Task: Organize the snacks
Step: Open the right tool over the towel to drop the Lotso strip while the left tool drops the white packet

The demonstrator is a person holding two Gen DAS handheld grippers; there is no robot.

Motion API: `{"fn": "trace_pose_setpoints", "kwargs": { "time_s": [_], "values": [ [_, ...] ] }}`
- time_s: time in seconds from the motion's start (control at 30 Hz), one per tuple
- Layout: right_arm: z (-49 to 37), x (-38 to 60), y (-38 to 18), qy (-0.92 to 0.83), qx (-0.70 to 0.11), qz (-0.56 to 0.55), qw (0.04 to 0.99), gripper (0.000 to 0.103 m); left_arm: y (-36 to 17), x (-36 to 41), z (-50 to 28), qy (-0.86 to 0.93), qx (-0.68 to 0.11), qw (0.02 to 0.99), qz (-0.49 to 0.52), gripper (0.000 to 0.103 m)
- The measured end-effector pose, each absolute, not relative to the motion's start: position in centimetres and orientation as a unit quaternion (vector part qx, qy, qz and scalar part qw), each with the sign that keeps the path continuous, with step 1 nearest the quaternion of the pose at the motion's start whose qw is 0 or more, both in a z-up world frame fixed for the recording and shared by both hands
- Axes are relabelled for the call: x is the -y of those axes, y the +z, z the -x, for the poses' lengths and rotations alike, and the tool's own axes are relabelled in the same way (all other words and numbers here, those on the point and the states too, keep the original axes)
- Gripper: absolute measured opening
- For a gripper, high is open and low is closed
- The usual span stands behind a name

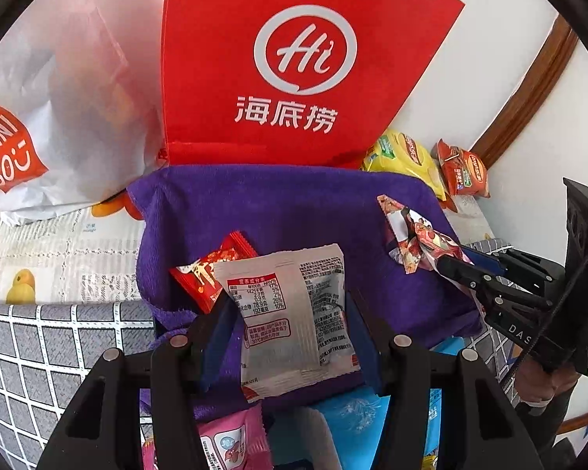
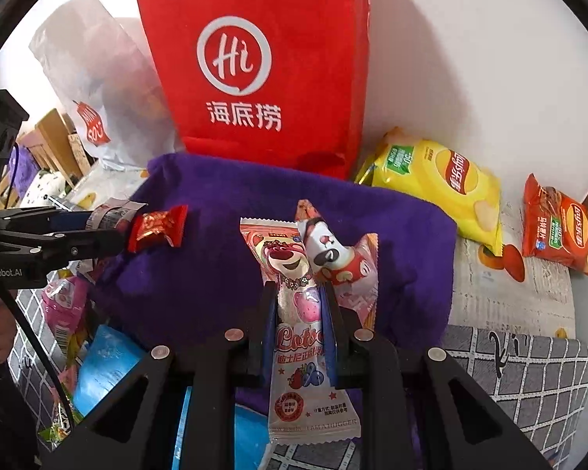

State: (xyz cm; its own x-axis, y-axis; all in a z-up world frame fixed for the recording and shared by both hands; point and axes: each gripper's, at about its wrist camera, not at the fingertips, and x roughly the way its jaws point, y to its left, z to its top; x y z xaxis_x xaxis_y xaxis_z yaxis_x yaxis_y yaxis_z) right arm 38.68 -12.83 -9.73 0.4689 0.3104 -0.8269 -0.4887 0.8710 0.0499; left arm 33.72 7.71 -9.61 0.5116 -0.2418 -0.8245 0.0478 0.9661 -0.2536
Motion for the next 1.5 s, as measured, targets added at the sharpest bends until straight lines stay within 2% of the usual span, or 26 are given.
{"fn": "trace_pose_setpoints", "kwargs": {
  "time_s": [0.97, 1.07, 1.27, 1.33, 1.4, 1.5],
  "values": [
    [-38.1, 10.5, -11.6, 0.233, -0.481, 0.142, 0.833, 0.021, -11.5, -6.5, -34.6, -0.091, -0.529, 0.839, 0.088, 0.055],
    [-38.2, 10.6, -11.6, 0.23, -0.484, 0.14, 0.832, 0.025, -11.8, -6.4, -34.7, -0.091, -0.533, 0.837, 0.09, 0.055],
    [-38.1, 10.8, -11.0, 0.23, -0.487, 0.13, 0.833, 0.039, -11.9, -6.5, -34.8, -0.094, -0.537, 0.833, 0.098, 0.056],
    [-37.9, 10.9, -10.6, 0.232, -0.48, 0.128, 0.836, 0.04, -11.7, -6.5, -34.7, -0.097, -0.535, 0.833, 0.1, 0.057],
    [-37.7, 10.9, -10.1, 0.231, -0.474, 0.128, 0.84, 0.043, -11.3, -6.4, -34.6, -0.099, -0.531, 0.836, 0.099, 0.07],
    [-37.3, 11.1, -9.1, 0.233, -0.464, 0.12, 0.846, 0.043, -10.4, -6.3, -34.2, -0.098, -0.519, 0.844, 0.094, 0.075]
  ]
}}
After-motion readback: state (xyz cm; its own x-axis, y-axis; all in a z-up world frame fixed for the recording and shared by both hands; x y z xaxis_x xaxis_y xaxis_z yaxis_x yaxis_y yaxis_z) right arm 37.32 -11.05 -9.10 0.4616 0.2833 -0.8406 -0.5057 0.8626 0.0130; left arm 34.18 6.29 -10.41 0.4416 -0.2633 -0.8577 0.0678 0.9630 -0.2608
